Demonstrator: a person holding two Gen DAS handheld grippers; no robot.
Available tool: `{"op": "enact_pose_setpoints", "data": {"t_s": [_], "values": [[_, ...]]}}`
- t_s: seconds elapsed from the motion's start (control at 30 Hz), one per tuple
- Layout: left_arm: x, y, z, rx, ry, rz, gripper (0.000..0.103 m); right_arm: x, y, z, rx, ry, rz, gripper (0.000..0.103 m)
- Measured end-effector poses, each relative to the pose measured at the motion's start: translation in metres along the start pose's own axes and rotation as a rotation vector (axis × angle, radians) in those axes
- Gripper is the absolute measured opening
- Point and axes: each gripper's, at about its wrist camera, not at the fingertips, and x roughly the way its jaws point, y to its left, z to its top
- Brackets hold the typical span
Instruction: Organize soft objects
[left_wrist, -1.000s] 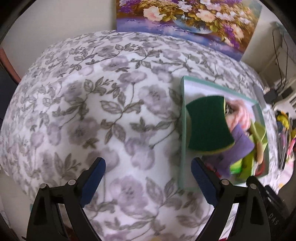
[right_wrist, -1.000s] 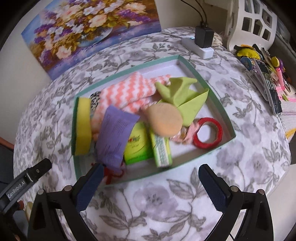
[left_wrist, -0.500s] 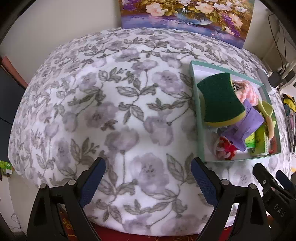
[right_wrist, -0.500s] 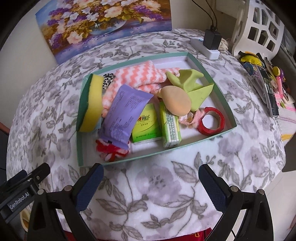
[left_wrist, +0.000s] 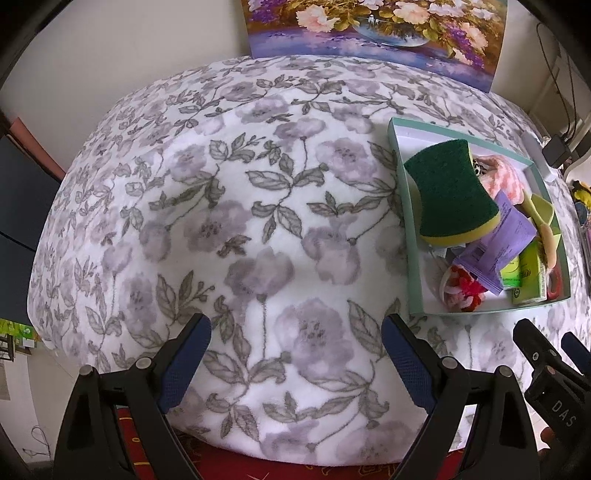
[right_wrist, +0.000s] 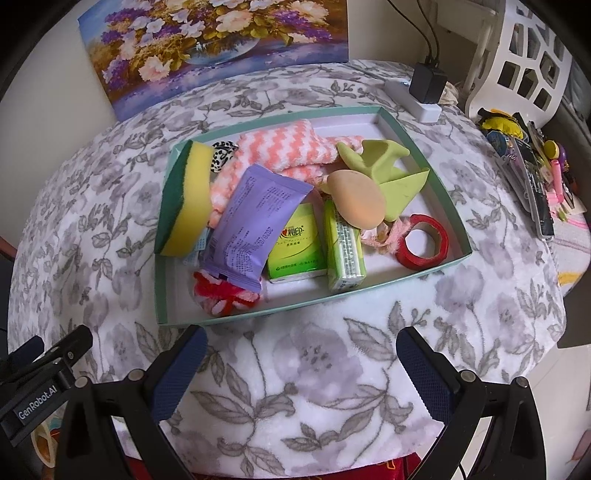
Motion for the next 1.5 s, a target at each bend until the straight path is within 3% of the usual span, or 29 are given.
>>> {"op": "enact_pose_setpoints", "data": {"t_s": [1.5], "values": [[0.0017,0.0056,0.0027,-0.016,0.012,0.063,0.094,0.0051,-0.0036,0.0027,-0.017,0.026,-0.035,0.103]]}}
